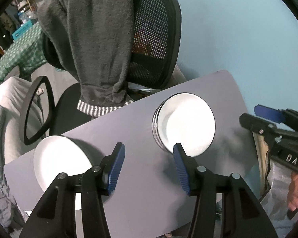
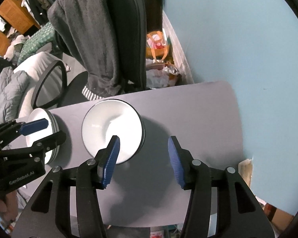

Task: Organize plates and bowls

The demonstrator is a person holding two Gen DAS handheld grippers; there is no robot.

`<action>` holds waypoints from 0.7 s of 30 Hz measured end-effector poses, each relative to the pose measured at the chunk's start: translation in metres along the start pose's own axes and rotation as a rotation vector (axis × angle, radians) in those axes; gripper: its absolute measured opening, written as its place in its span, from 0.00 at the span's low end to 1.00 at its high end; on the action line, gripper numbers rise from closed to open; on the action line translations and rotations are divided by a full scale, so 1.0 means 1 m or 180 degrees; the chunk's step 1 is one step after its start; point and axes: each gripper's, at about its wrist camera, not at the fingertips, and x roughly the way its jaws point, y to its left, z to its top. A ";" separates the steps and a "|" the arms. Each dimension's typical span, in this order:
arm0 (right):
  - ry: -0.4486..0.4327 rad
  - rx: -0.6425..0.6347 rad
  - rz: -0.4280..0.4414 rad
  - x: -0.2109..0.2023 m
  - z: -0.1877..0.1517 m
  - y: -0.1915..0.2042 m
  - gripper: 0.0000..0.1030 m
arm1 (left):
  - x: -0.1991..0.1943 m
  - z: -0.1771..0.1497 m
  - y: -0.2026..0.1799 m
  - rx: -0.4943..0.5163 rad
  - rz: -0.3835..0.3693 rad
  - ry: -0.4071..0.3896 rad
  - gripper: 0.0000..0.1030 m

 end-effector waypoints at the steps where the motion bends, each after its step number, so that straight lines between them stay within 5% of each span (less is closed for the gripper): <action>1: -0.0020 0.0001 -0.0006 -0.003 -0.002 0.001 0.49 | -0.003 -0.003 0.001 0.0012 0.0015 -0.0021 0.51; 5: -0.0097 0.0012 -0.0052 -0.014 -0.010 0.007 0.55 | -0.019 -0.016 0.006 0.0028 0.0028 -0.0117 0.63; 21: 0.0042 -0.0124 -0.0076 0.001 -0.019 0.012 0.61 | -0.016 -0.029 0.003 0.0009 -0.0060 -0.0059 0.73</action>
